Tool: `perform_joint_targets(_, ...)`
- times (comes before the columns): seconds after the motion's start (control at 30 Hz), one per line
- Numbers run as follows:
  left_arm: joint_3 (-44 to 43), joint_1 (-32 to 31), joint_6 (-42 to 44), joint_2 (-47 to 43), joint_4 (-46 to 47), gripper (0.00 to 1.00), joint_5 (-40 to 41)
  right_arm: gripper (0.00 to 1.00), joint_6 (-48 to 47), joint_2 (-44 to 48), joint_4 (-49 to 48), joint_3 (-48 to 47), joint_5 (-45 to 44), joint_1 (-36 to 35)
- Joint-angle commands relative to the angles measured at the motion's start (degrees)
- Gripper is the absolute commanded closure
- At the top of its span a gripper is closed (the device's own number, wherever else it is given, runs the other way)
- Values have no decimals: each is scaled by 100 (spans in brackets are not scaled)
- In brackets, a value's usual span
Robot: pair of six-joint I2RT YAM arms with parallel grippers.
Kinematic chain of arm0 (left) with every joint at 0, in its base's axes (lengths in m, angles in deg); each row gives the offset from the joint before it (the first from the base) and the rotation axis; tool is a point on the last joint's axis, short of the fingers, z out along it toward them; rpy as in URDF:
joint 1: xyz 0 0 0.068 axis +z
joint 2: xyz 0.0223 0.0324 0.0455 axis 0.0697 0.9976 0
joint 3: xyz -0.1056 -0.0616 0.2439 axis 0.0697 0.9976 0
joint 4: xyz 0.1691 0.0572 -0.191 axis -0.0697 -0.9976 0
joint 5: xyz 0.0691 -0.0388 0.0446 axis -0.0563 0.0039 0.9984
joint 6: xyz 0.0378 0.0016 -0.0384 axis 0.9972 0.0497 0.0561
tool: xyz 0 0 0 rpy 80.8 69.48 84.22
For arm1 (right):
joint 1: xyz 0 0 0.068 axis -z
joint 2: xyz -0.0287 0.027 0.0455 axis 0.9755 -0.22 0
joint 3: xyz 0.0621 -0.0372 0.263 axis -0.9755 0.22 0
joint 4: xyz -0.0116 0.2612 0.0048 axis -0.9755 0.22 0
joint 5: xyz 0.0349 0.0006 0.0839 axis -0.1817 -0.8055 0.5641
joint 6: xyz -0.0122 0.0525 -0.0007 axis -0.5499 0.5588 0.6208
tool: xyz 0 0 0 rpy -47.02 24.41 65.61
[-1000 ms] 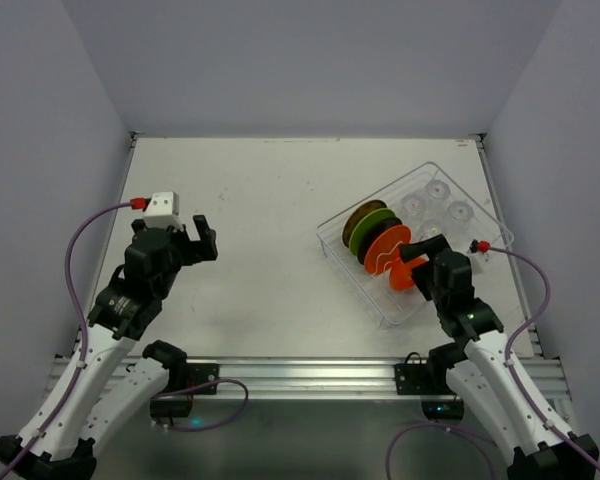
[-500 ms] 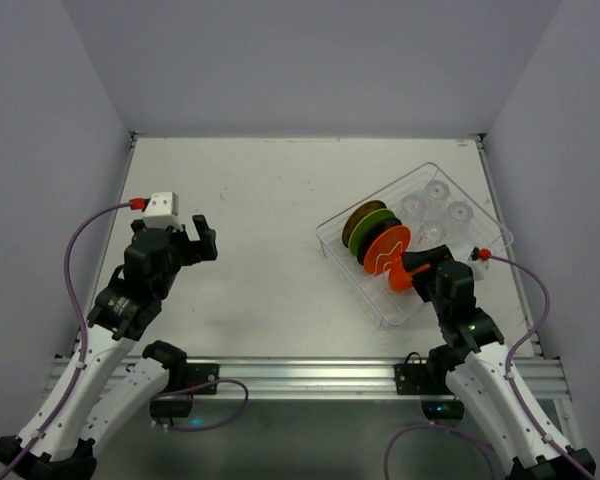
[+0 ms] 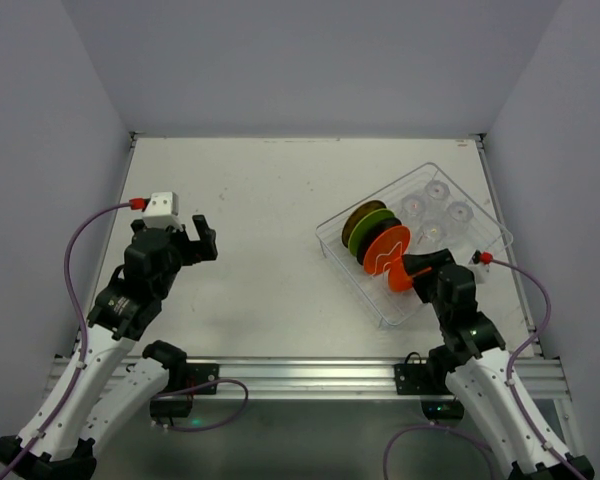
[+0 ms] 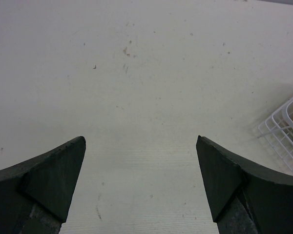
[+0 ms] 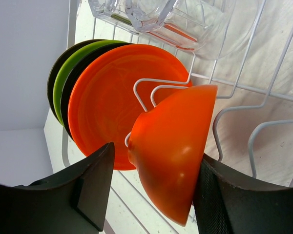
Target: Unload the mixed dishes from the dish rack
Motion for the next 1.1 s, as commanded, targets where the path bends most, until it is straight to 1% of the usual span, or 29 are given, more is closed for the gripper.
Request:
perform_joint_targets(0.0, 61, -13, -42, 18, 168, 0, -38, 39, 22, 159, -188, -11, 85, -25)
perform_joint_targets(0.6, 61, -13, -42, 45, 168, 0, -46, 44, -5, 379, -205, 86, 138, -25)
perform_joint_targets(1.07, 61, -13, -42, 36, 176, 0, -55, 44, 56, 546, -241, 129, 208, -16)
